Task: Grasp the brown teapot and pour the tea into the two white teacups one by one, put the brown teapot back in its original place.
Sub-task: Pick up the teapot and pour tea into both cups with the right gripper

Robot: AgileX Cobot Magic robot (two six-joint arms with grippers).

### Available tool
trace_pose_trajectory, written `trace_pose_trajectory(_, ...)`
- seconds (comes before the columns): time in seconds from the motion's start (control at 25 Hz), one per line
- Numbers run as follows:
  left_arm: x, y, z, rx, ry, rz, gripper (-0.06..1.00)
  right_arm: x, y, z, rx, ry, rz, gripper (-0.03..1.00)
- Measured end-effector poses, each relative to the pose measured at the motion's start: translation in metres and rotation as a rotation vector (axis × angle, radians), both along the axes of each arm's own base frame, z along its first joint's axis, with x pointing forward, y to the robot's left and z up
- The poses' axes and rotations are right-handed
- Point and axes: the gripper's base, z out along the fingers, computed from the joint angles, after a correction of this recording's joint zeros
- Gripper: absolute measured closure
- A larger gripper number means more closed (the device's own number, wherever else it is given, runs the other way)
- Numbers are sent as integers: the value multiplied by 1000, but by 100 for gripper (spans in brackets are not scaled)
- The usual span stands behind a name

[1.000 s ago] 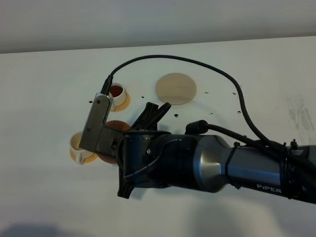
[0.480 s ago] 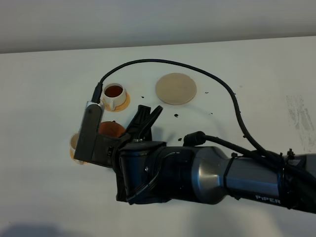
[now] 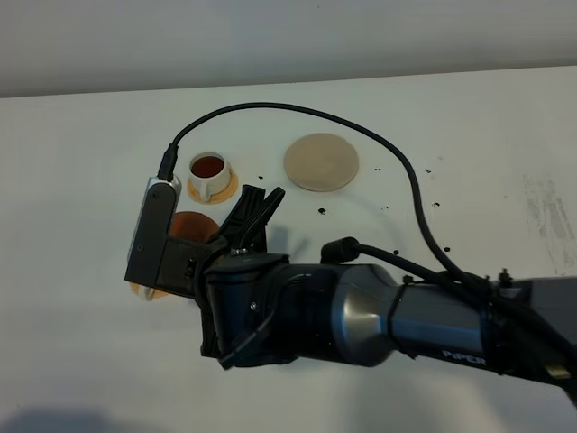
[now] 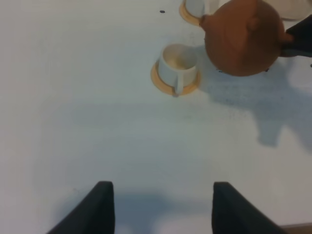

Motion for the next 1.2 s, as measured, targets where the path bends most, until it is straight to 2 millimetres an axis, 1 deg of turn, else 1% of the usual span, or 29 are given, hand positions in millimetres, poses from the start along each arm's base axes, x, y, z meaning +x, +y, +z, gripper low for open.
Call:
trace_pose_trajectory(0.2, 0, 0, 0, 0, 0, 0, 51, 11, -4, -2, -5, 2, -41, 86)
trace_pose_trajectory(0.28, 0, 0, 0, 0, 0, 0, 51, 15, -5, -5, -23, 3, -55, 86)
trace_pose_trajectory(0.64, 0, 0, 0, 0, 0, 0, 51, 21, -5, -21, -116, -13, -47, 86)
trace_pose_trajectory(0.84, 0, 0, 0, 0, 0, 0, 51, 22, -5, -25, -145, -31, -33, 86)
trace_pose_trajectory(1.2, 0, 0, 0, 0, 0, 0, 51, 13, 6, -22, -174, -83, 36, 86)
